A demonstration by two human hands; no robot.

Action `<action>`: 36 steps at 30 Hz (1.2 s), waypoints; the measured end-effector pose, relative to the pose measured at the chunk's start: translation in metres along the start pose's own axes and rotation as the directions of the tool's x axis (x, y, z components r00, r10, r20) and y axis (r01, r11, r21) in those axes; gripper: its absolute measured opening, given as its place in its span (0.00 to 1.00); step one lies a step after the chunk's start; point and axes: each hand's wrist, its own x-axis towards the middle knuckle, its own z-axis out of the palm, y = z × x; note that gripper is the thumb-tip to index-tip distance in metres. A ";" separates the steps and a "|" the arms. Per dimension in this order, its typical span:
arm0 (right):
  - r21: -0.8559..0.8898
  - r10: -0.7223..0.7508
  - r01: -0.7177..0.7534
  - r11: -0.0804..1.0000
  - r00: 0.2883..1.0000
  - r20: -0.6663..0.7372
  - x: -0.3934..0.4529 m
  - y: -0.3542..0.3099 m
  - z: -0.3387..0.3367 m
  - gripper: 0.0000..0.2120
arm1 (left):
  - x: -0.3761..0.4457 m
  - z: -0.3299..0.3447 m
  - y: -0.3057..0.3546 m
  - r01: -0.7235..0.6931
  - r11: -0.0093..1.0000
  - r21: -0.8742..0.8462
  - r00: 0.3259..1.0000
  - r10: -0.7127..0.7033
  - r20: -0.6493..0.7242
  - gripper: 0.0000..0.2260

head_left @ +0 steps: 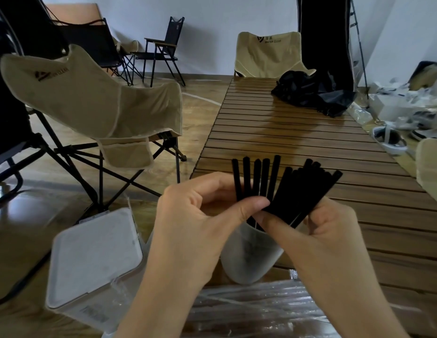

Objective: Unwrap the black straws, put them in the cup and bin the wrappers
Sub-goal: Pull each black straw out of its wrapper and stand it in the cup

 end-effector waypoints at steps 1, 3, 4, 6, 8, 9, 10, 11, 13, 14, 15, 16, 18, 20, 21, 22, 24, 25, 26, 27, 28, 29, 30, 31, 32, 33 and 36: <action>0.005 0.000 0.000 1.000 1.000 0.004 0.000 -0.001 0.000 0.11 | 0.000 -0.001 0.000 0.001 1.000 -0.005 1.000 -0.001 0.002 0.08; 0.024 0.000 0.000 1.000 1.000 0.009 0.000 -0.002 0.001 0.10 | 0.000 -0.001 0.000 -0.006 1.000 0.000 1.000 0.006 0.003 0.08; 0.030 0.000 -0.001 1.000 1.000 0.008 -0.001 -0.003 0.001 0.10 | 0.000 -0.002 0.000 -0.008 1.000 0.004 1.000 0.008 0.000 0.08; 0.026 0.003 -0.003 1.000 1.000 0.006 -0.001 -0.003 0.001 0.10 | 0.000 -0.002 -0.001 -0.008 1.000 0.005 1.000 0.008 -0.009 0.08; 0.004 0.005 -0.005 1.000 1.000 0.004 0.000 -0.002 0.001 0.10 | 0.001 -0.001 -0.001 -0.010 1.000 0.010 1.000 0.010 -0.006 0.08; -0.013 0.005 -0.005 1.000 1.000 -0.001 0.000 -0.001 0.001 0.10 | 0.001 -0.001 -0.001 -0.013 1.000 0.014 1.000 0.013 -0.002 0.08; -0.035 0.006 -0.006 0.999 1.000 -0.013 0.000 0.000 0.001 0.11 | 0.001 -0.001 -0.001 -0.015 1.000 0.016 1.000 0.015 0.000 0.09; -0.055 0.006 -0.007 0.998 1.000 -0.031 0.000 0.000 0.002 0.11 | 0.001 -0.001 -0.001 -0.016 1.000 0.017 1.000 0.016 0.004 0.09; -0.066 0.001 -0.005 0.998 0.998 -0.059 0.000 0.001 0.002 0.14 | 0.001 -0.002 0.000 -0.019 0.999 0.029 1.000 0.019 0.014 0.09; -0.057 0.000 -0.003 0.998 0.998 -0.059 -0.001 0.000 0.002 0.15 | 0.001 -0.003 0.000 -0.021 0.999 0.035 1.000 0.020 0.021 0.10; -0.044 0.004 -0.006 0.999 0.999 -0.051 -0.001 0.000 0.002 0.15 | 0.001 -0.003 0.000 -0.020 0.999 0.034 0.999 0.019 0.026 0.10; -0.034 0.010 -0.011 0.999 0.999 -0.036 -0.001 -0.001 0.001 0.15 | 0.001 -0.004 0.001 -0.017 0.999 0.030 1.000 0.016 0.025 0.10; -0.038 0.005 -0.006 0.999 1.000 -0.010 -0.001 -0.002 0.001 0.15 | 0.001 -0.003 0.002 -0.009 1.000 0.017 1.000 0.009 0.017 0.10; -0.054 -0.005 0.005 0.999 1.000 -0.003 0.000 -0.003 0.002 0.14 | 0.001 -0.002 0.002 -0.006 1.000 0.019 1.000 0.006 0.013 0.10; -0.056 -0.007 0.006 0.998 1.000 -0.006 0.000 -0.003 0.002 0.14 | 0.001 -0.002 0.002 -0.004 1.000 0.024 1.000 0.003 0.014 0.10; -0.053 -0.008 0.007 0.999 1.000 -0.009 0.000 -0.003 0.002 0.15 | 0.001 -0.002 0.002 -0.002 1.000 0.030 1.000 0.002 0.015 0.10; -0.041 -0.016 0.016 0.999 1.000 -0.011 -0.001 -0.002 0.002 0.15 | 0.000 -0.003 0.001 0.004 0.999 0.031 1.000 -0.004 0.017 0.10; -0.039 -0.025 0.024 0.999 1.000 -0.010 -0.001 -0.003 0.002 0.15 | 0.000 -0.003 0.002 0.007 1.000 0.030 1.000 -0.008 0.019 0.10; -0.043 -0.035 0.034 0.998 0.999 -0.009 -0.001 -0.003 0.002 0.15 | 0.000 -0.004 0.002 0.008 0.999 0.033 1.000 -0.008 0.020 0.10; -0.048 -0.042 0.042 0.998 0.999 -0.010 -0.001 -0.003 0.003 0.16 | 0.000 -0.004 0.002 0.008 0.999 0.038 1.000 -0.008 0.022 0.10; -0.051 -0.046 0.045 0.998 0.999 -0.016 -0.002 -0.003 0.003 0.16 | 0.000 -0.005 0.001 0.004 0.999 0.047 1.000 -0.005 0.021 0.11; -0.051 -0.045 0.044 0.998 0.999 -0.026 -0.002 -0.004 0.003 0.16 | -0.001 -0.006 0.002 0.002 0.999 0.052 1.000 -0.003 0.023 0.11; -0.057 -0.048 0.046 0.997 0.998 -0.035 -0.002 -0.004 0.003 0.16 | -0.001 -0.006 0.002 -0.002 0.998 0.059 1.000 0.001 0.023 0.11; -0.072 -0.060 0.057 0.996 0.997 -0.041 -0.002 -0.005 0.003 0.15 | -0.001 -0.006 0.003 -0.005 0.998 0.063 1.000 0.003 0.023 0.11; -0.086 -0.080 0.076 0.993 0.996 -0.044 -0.002 -0.006 0.003 0.15 | -0.001 -0.006 0.003 -0.007 0.998 0.069 1.000 0.006 0.018 0.11; -0.090 -0.103 0.099 0.991 0.994 -0.046 -0.002 -0.007 0.003 0.15 | -0.002 -0.006 0.004 -0.005 0.998 0.070 1.000 0.004 0.011 0.11; -0.095 -0.169 0.164 0.982 0.984 -0.052 0.000 -0.008 -0.001 0.16 | -0.002 -0.010 0.002 0.002 0.996 0.094 1.000 -0.002 0.007 0.10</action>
